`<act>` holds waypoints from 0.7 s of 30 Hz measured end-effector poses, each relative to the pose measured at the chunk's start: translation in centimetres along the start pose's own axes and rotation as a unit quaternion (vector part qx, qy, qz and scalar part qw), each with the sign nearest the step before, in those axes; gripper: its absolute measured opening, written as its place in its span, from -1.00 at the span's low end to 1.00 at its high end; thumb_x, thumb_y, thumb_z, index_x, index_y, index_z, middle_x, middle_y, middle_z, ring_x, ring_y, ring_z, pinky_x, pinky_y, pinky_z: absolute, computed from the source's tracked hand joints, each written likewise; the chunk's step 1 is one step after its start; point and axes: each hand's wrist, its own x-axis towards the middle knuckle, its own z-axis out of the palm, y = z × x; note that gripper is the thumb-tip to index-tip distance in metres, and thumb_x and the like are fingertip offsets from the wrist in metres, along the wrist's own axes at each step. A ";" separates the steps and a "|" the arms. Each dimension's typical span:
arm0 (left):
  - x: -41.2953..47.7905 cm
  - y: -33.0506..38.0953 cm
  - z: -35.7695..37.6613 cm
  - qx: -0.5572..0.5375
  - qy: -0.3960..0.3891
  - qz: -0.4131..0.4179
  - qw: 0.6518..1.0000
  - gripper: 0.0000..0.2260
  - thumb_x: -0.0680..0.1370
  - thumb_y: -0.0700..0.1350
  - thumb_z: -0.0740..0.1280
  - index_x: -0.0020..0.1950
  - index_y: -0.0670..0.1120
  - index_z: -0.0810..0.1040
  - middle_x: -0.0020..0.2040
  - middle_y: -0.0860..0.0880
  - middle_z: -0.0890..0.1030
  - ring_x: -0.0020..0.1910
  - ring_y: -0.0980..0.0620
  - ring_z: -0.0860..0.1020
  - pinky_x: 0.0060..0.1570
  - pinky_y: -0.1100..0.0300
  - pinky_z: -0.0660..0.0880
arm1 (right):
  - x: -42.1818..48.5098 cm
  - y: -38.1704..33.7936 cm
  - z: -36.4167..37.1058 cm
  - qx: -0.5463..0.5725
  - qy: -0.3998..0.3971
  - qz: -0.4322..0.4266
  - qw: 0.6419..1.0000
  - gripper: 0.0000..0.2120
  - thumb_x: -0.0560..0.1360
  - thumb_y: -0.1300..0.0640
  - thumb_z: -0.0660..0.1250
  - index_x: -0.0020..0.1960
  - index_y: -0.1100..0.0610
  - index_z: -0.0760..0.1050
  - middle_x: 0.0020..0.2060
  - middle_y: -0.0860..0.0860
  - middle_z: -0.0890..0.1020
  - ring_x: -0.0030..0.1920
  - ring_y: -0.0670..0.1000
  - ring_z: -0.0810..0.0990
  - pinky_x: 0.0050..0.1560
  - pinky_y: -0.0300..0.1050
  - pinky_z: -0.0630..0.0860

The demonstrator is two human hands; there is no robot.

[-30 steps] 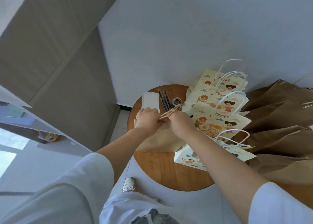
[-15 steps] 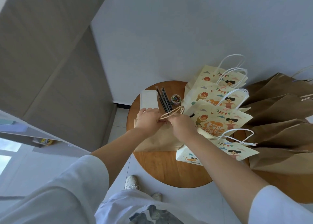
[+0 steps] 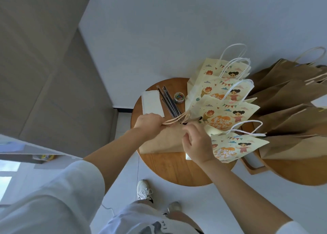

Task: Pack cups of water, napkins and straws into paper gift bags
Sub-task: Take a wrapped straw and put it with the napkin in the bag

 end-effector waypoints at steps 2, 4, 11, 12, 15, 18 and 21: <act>-1.2 0.1 -0.2 0.017 0.013 0.007 1.000 -0.75 0.64 0.08 0.12 -0.12 0.02 0.48 -0.24 0.03 0.46 -0.22 0.00 0.46 -0.29 0.18 0.30 | -0.4 0.2 -0.7 -0.016 0.012 -0.002 1.000 -0.80 0.37 0.27 0.25 -0.03 0.28 0.51 -0.07 0.16 0.55 -0.01 0.03 0.48 -0.05 -0.12 0.55; -2.9 0.2 -0.3 0.038 0.031 0.017 0.999 -0.76 0.64 0.03 0.13 -0.16 0.01 0.46 -0.22 0.02 0.51 -0.16 -0.04 0.52 -0.24 0.15 0.37 | -0.7 0.2 -1.4 -0.065 -0.045 -0.004 0.997 -0.62 0.36 0.23 0.36 0.15 0.29 0.44 0.13 0.19 0.51 0.20 0.12 0.44 0.27 0.03 0.42; -11.5 3.1 -0.8 0.045 0.062 0.000 0.997 -0.72 0.60 0.15 0.17 0.05 0.05 0.60 -0.07 0.06 0.63 -0.09 -0.02 0.56 -0.10 0.08 0.51 | -3.5 -2.7 -6.8 -0.091 -0.294 0.056 0.950 -0.82 0.55 0.09 0.25 0.11 0.12 0.47 -0.13 0.04 0.59 -0.05 0.10 0.56 -0.17 -0.09 0.43; -13.0 4.2 -0.8 0.046 0.064 -0.006 0.997 -0.69 0.59 0.17 0.16 0.02 0.01 0.59 -0.09 0.04 0.62 -0.10 -0.04 0.55 -0.11 0.08 0.48 | -4.7 -3.0 -7.6 -0.086 -0.279 0.042 0.955 -0.86 0.56 0.09 0.24 0.04 0.14 0.48 -0.24 0.01 0.56 -0.11 0.10 0.56 -0.30 -0.12 0.36; -16.6 7.8 -0.3 0.018 0.059 -0.020 0.998 -0.72 0.57 0.18 0.21 -0.05 0.00 0.55 -0.13 0.00 0.60 -0.14 -0.03 0.51 -0.16 0.10 0.42 | -9.2 -2.9 -10.5 -0.052 -0.215 0.032 0.975 -0.83 0.55 0.12 0.26 -0.16 0.20 0.42 -0.41 -0.01 0.43 -0.26 0.12 0.50 -0.42 -0.13 0.21; -18.5 11.4 0.7 0.042 0.043 0.002 0.998 -0.79 0.57 0.12 0.25 0.03 0.01 0.54 -0.06 -0.01 0.61 -0.09 -0.04 0.52 -0.19 0.15 0.39 | -13.6 -2.1 -14.1 -0.058 -0.175 0.053 0.981 -0.82 0.54 0.11 0.28 -0.11 0.25 0.49 -0.27 0.13 0.58 -0.19 0.16 0.53 -0.27 -0.05 0.38; -18.7 15.2 2.2 0.070 0.022 0.038 0.997 -0.76 0.56 0.05 0.28 0.16 -0.01 0.55 0.04 -0.03 0.61 0.01 -0.07 0.54 -0.16 0.14 0.41 | -18.0 -0.3 -17.7 -0.085 -0.157 0.096 0.979 -0.82 0.53 0.10 0.29 -0.04 0.22 0.51 -0.17 0.12 0.62 -0.09 0.18 0.55 -0.16 -0.01 0.46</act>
